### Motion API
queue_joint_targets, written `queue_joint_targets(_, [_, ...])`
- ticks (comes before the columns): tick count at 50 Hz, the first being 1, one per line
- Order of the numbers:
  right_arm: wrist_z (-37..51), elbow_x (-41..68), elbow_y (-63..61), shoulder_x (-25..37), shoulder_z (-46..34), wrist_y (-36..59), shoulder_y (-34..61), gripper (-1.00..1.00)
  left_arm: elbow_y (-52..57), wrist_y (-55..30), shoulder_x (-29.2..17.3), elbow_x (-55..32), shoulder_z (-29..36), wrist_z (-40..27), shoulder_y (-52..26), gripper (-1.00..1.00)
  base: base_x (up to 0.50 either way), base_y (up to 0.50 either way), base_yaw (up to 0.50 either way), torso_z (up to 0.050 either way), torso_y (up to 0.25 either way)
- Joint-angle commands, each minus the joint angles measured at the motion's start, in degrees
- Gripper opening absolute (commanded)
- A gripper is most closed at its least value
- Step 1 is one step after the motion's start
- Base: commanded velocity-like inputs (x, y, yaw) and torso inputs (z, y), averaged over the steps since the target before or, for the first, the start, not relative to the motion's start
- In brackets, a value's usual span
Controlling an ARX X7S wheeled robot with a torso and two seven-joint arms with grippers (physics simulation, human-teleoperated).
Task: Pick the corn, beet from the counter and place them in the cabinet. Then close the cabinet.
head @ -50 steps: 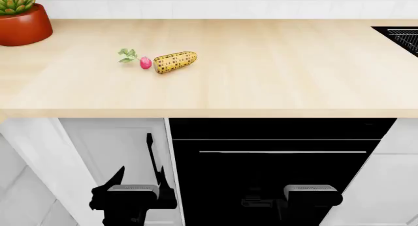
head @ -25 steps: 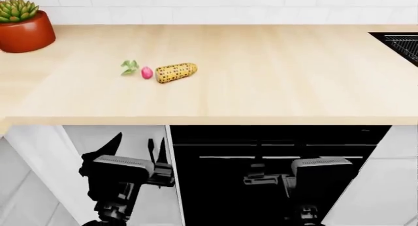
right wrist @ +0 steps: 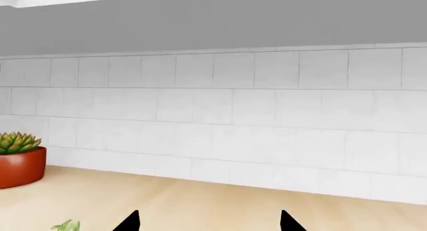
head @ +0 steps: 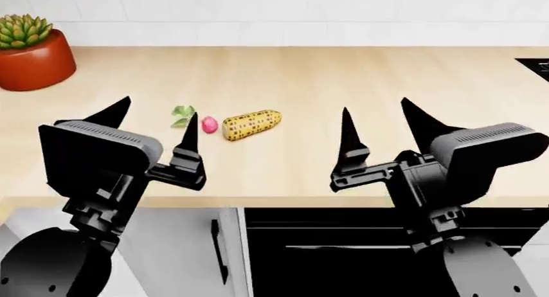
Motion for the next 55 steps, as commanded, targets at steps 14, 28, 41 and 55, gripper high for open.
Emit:
queue_joint_targets(14, [-1.3,10.9,-11.4,6.4,4.6,17.0,12.4,1.00,7.3,-17.6,-1.9,-6.7,-0.1,0.1,-14.5,1.00,0.28,0.22,0.14,0.050,0.000])
queue_joint_targets(28, [-1.2,17.1,-12.3,6.5,10.5,21.9,15.3,1.00,5.0,-17.1,-2.2,-6.2,2.8,-0.4,-17.7,1.00,0.29,0.13,0.07,0.050,0.000])
queue_joint_targets(41, [1.3,21.1,-14.2,7.5,12.9,28.0,20.7,1.00,6.5,-21.1,-2.7,-7.3,3.4,-1.1,-22.0,1.00,0.37,0.17,0.00,0.050,0.000])
queue_joint_targets(55, [1.2,21.9,-13.5,7.8,13.9,27.0,19.3,1.00,6.0,-21.4,-3.9,-5.8,7.2,-3.0,-22.6,1.00,0.36,0.35,0.00,0.029,0.000])
